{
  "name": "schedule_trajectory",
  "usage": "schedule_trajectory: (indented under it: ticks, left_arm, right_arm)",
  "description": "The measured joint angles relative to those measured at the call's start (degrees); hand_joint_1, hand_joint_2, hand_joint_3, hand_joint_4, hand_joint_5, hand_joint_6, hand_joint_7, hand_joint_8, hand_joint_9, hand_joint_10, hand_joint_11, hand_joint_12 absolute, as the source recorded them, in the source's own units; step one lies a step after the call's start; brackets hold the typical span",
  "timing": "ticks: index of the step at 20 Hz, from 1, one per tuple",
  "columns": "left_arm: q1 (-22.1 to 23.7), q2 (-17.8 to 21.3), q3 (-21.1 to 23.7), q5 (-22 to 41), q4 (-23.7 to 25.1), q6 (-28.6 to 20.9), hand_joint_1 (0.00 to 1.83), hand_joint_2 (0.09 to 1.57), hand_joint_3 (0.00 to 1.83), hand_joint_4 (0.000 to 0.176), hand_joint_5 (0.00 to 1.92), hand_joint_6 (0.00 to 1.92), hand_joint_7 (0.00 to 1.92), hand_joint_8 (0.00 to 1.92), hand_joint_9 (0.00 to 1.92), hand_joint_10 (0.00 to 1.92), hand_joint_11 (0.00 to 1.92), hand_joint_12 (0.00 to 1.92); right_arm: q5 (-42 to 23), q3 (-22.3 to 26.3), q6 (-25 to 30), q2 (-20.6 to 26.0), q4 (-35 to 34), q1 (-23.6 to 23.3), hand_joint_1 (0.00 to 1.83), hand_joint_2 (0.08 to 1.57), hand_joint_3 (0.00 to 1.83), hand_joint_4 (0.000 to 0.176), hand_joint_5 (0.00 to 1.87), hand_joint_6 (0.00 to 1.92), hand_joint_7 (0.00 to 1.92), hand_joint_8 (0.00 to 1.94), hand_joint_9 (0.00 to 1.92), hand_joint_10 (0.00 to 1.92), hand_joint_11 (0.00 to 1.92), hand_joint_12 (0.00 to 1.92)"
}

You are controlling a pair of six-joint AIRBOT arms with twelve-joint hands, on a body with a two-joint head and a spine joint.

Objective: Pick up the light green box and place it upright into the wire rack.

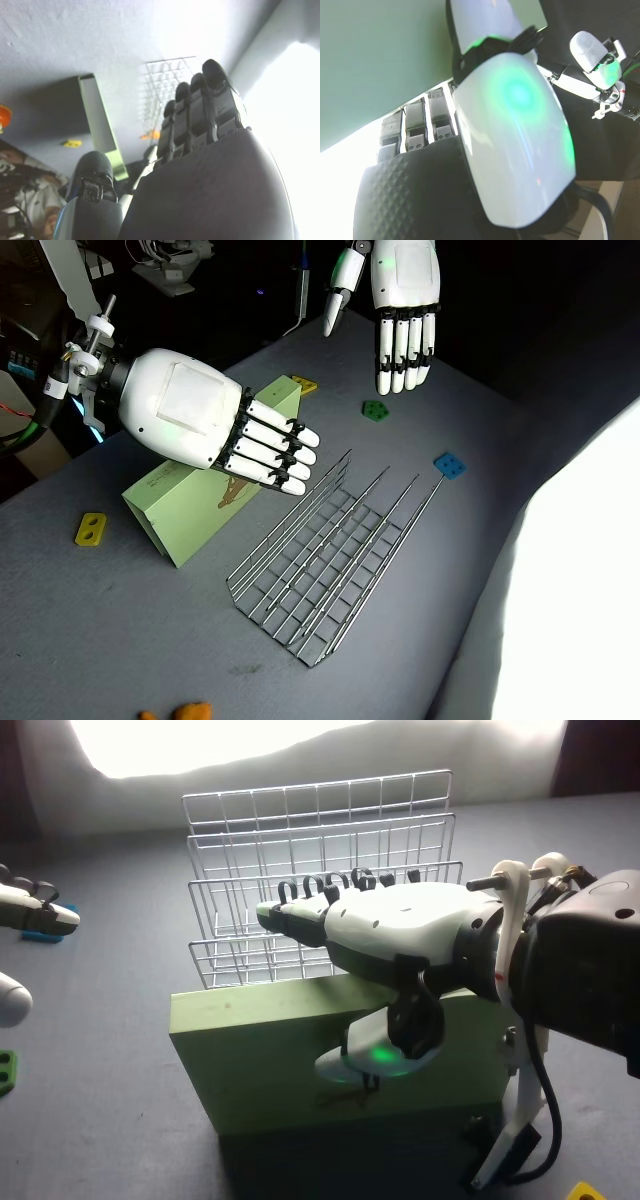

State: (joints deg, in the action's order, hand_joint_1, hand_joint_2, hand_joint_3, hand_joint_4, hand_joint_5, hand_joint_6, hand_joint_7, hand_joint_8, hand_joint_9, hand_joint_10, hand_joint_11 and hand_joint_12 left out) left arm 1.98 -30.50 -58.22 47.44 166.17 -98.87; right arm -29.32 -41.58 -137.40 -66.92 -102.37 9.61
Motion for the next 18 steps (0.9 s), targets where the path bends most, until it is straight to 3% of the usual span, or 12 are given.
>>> schedule_trajectory:
  ticks: [6, 8, 18]
  left_arm:
    - [0.0, 0.0, -0.35, -0.02, 0.07, 0.0, 0.04, 1.24, 0.0, 0.021, 0.06, 0.0, 0.16, 0.01, 0.13, 0.01, 0.0, 0.48]
    - [0.0, 0.0, -0.35, 0.02, 0.04, -0.02, 0.02, 1.24, 0.0, 0.031, 0.06, 0.0, 0.16, 0.0, 0.14, 0.01, 0.0, 0.51]
    - [0.0, -0.07, -0.59, -0.02, 0.02, -0.02, 0.02, 1.24, 0.0, 0.031, 0.05, 0.0, 0.16, 0.0, 0.14, 0.01, 0.0, 0.51]
  right_arm:
    - [0.0, 0.0, 0.0, 0.0, 0.02, 0.0, 1.05, 1.04, 0.0, 0.0, 0.0, 0.0, 0.0, 0.0, 0.0, 0.0, 0.0, 0.0]
    - [-0.11, 0.0, 0.0, 0.0, 0.0, 0.0, 1.05, 1.05, 0.0, 0.0, 0.02, 0.01, 0.0, 0.0, 0.0, 0.0, 0.0, 0.0]
    - [-0.11, 0.0, 0.04, 0.0, 0.0, 0.0, 0.99, 1.07, 0.01, 0.0, 0.02, 0.0, 0.01, 0.0, 0.0, 0.0, 0.0, 0.0]
